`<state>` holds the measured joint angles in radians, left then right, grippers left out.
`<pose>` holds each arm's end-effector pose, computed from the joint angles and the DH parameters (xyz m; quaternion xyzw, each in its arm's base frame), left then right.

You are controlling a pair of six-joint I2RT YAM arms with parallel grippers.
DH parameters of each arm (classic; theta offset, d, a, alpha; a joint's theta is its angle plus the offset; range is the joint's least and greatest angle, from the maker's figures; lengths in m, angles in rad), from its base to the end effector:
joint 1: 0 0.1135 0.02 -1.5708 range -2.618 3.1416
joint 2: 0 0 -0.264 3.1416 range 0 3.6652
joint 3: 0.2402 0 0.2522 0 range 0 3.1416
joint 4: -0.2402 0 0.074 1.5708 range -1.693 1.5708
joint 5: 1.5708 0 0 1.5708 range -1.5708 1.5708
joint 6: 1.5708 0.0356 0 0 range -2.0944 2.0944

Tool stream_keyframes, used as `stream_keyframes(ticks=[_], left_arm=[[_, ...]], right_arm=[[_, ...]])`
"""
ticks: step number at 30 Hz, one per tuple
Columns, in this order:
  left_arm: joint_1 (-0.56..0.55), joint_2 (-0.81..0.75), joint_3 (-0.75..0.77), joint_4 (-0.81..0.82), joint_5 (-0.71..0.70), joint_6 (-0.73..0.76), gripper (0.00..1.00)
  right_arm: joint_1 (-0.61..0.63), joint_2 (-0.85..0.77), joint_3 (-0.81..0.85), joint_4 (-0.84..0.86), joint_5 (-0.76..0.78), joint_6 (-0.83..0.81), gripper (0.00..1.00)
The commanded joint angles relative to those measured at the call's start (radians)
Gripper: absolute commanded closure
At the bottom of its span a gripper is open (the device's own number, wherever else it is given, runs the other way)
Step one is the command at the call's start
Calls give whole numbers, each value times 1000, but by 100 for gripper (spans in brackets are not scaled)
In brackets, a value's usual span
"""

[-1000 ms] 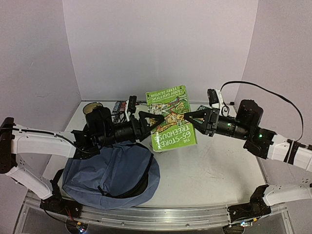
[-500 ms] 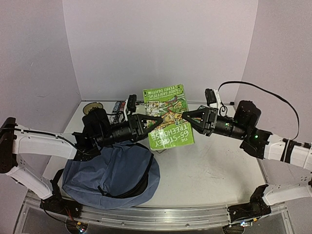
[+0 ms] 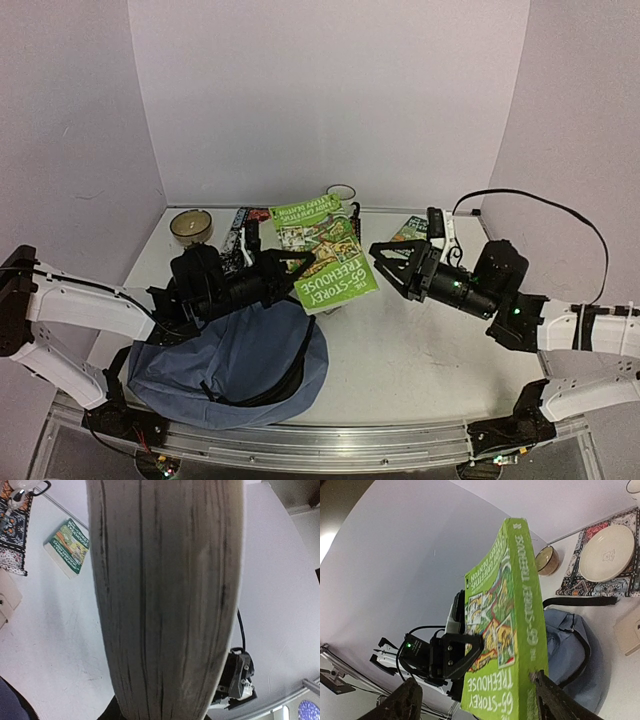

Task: Pack the student bag
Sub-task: Pass from the right arm to the left, then pass from the left arm to the right

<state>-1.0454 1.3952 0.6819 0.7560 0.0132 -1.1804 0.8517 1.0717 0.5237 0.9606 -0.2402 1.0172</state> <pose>0.1540 -0.2666 0.2632 -0.0419 0.6906 -0.6497 0.3151 0.1474 0.1812 0.3124 -0.0550 0.5498 0.7073 0.4411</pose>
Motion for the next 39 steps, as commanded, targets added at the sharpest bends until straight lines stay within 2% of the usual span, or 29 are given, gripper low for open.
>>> stream_keyframes(ticks=[1, 8, 12, 15, 18, 22, 26, 29, 31, 34, 39], left_arm=[[-20, -61, 18, 169, -178, -37, 100], [-41, -4, 57, 270, -242, -53, 100], [-61, 33, 59, 358, -268, -65, 100], [-65, 32, 57, 380, -297, -62, 100], [-65, 16, 54, 381, -331, -34, 100], [-67, 16, 59, 382, -341, -30, 100], [-67, 7, 51, 382, -348, -25, 100], [-67, -22, 21, 382, -376, -12, 100], [-67, -38, 2, 382, -392, -13, 100], [-67, -35, 0, 382, -386, -31, 100], [-67, 16, 35, 383, -345, -74, 100]], right_arm=[[69, -24, -50, 141, 181, -5, 14], [154, 73, -73, 279, 244, 7, 6], [178, 126, -51, 302, 293, 24, 3], [208, 125, -81, 299, 389, 61, 2], [228, 95, -122, 280, 485, 84, 2], [230, 94, -89, 245, 463, 61, 2], [232, 68, -104, 197, 525, 81, 2], [232, 14, -98, 63, 590, 101, 2], [233, -17, -111, 45, 611, 82, 2], [232, -16, -98, 107, 546, 15, 2], [232, 84, -27, 263, 362, -51, 2]])
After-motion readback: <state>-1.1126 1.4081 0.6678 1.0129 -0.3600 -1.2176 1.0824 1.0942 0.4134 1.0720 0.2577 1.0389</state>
